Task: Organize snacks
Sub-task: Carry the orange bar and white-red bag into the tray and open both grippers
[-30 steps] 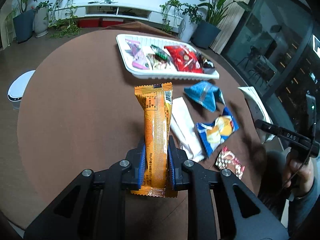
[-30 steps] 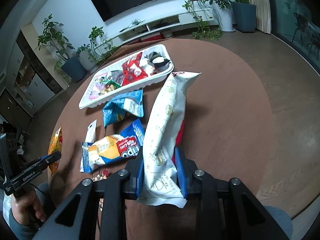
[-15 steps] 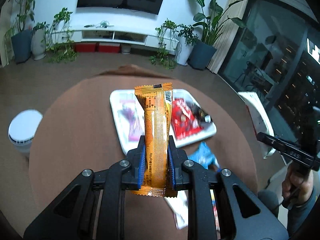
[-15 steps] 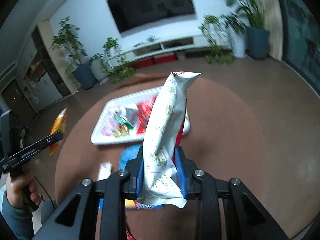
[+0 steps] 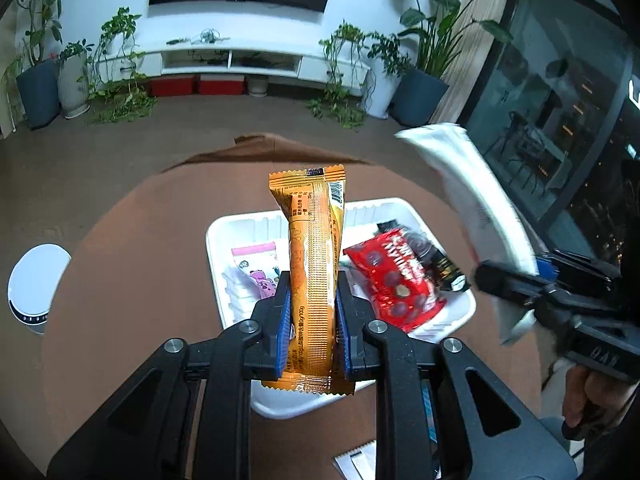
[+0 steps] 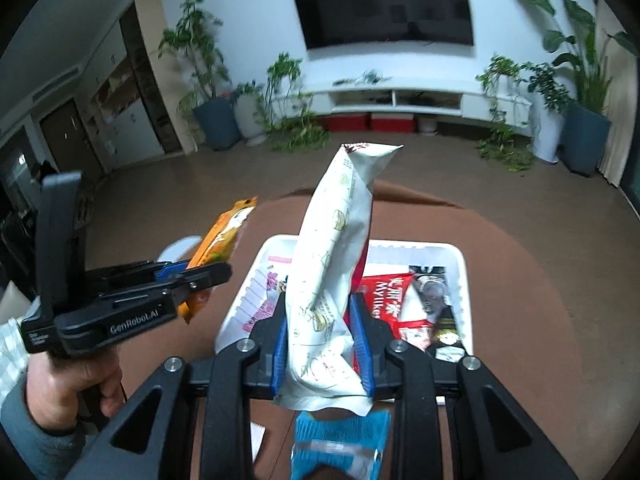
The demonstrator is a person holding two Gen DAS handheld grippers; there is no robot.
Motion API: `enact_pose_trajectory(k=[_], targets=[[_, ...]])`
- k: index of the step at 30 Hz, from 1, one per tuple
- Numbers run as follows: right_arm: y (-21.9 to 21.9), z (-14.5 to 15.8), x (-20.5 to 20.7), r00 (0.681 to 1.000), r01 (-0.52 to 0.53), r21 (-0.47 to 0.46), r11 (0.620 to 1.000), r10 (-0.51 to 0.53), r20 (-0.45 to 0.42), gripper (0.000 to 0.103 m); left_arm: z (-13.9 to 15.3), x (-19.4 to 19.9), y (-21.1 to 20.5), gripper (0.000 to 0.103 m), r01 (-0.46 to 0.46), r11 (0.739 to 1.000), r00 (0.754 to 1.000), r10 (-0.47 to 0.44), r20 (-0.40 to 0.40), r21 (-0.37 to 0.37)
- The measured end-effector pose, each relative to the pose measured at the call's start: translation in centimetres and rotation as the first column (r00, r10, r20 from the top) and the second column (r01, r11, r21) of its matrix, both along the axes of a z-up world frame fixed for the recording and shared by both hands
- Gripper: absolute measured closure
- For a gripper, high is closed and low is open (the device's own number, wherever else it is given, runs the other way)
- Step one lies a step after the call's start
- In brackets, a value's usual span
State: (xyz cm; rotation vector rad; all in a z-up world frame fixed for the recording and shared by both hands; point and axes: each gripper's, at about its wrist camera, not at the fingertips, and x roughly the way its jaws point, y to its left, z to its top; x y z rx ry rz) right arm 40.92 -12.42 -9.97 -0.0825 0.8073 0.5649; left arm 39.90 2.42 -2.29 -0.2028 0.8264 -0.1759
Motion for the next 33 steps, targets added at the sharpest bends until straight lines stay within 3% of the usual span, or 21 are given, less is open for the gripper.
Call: enact_pose_trajectory(k=[6, 12, 26, 33], targets=[[2.5, -4.3, 2.5, 0.997, -0.032, -0.075, 0.997, 0.027, -0.071, 0.072, -4.9, 2.9, -1.0, 0.086, -0.007, 1.0, 0.998, 0.006, -0.068, -0.006], [2.7, -7.2, 4.0, 0.993, -0.028, -0.101, 0.995, 0.016, -0.119, 0.072, -7.6, 4.6, -1.8, 0.086, -0.008, 1.0, 0.996, 0.008, -0.089, -0.004], [2.8, -10.0, 4.9, 0.985, -0.025, -0.124, 0.992, 0.004, -0.172, 0.072, -10.3, 5.3, -3.0, 0.085, -0.021, 0.999, 0.995, 0.024, -0.095, 0.03], [2.9, -9.7, 4.7, 0.989, -0.019, -0.122, 0.992, 0.001, -0.148, 0.068, -9.9, 4.7, -2.7, 0.085, -0.034, 0.999, 0.994, 0.036, -0.099, 0.016]])
